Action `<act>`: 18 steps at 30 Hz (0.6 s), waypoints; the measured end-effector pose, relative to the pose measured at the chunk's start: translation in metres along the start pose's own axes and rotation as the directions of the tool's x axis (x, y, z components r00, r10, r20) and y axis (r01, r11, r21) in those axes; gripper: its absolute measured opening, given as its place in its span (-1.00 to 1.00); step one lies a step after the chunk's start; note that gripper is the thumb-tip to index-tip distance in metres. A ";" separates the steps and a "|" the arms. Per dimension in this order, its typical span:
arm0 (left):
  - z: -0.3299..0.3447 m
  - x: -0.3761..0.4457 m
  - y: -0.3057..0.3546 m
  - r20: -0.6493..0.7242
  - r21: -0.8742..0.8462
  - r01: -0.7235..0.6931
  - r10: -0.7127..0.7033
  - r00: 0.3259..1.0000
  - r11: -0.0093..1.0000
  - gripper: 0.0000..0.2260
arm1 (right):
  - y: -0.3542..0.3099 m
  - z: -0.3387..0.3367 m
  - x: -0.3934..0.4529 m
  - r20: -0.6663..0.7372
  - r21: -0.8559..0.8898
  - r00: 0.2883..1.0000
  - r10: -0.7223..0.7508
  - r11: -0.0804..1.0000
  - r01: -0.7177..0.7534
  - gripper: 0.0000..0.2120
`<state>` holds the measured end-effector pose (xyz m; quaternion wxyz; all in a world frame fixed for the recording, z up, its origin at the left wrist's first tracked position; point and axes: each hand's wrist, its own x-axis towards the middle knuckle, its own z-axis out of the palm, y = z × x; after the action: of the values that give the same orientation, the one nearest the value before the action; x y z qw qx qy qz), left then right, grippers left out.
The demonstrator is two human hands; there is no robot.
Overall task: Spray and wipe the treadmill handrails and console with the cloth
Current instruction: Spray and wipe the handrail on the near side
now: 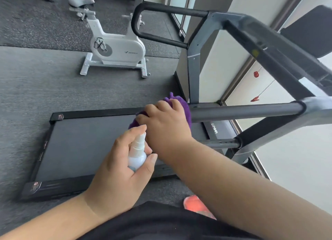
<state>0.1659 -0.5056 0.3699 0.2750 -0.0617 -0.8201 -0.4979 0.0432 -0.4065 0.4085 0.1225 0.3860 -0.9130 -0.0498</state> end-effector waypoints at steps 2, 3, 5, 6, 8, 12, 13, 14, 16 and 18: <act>0.013 0.003 0.005 0.018 0.020 -0.011 0.010 1.000 1.000 -0.45 | 0.004 0.007 -0.003 -0.038 0.028 0.999 -0.037 0.999 0.038 -0.70; 0.020 0.006 0.008 0.023 0.024 -0.012 0.011 1.000 1.000 -0.45 | 0.009 0.009 -0.004 -0.051 0.045 0.997 -0.051 0.998 0.053 -0.70; 0.035 0.011 0.015 0.028 0.029 -0.017 0.016 0.999 0.999 -0.44 | 0.024 0.009 -0.008 -0.067 0.084 0.995 -0.068 0.994 0.074 -0.64; 0.043 0.014 0.020 0.030 0.034 -0.023 0.022 0.999 0.999 -0.44 | 0.033 0.009 -0.010 -0.079 0.115 0.995 -0.064 0.991 0.073 -0.61; 0.059 0.019 0.029 0.037 0.057 -0.018 0.016 0.999 0.998 -0.44 | 0.055 0.007 -0.018 -0.115 0.192 0.993 -0.018 0.981 0.040 -0.56; 0.091 0.027 0.050 0.054 0.098 -0.002 -0.003 0.999 0.995 -0.45 | 0.105 0.009 -0.040 -0.164 0.292 0.982 0.097 0.955 -0.045 -0.54; 0.099 0.030 0.055 0.060 0.104 -0.002 -0.004 0.998 0.995 -0.45 | 0.118 0.011 -0.047 -0.180 0.297 0.977 0.111 0.953 -0.053 -0.51; 0.108 0.033 0.059 0.063 0.112 0.001 -0.008 0.998 0.994 -0.46 | 0.131 0.013 -0.054 -0.201 0.304 0.972 0.121 0.951 -0.056 -0.49; 0.131 0.041 0.068 0.067 0.122 -0.003 -0.005 0.998 0.992 -0.46 | 0.159 0.018 -0.068 -0.240 0.320 0.961 0.140 0.946 -0.058 -0.50; 0.156 0.047 0.077 0.097 0.127 -0.021 0.009 0.995 0.992 -0.47 | 0.190 0.023 -0.079 -0.264 0.332 0.949 0.172 0.940 -0.078 -0.56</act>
<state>0.0943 -0.3424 0.3992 0.2426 -0.0740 -0.8621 -0.4387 -0.0411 -0.2175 0.4072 0.1938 0.3445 -0.9041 0.1624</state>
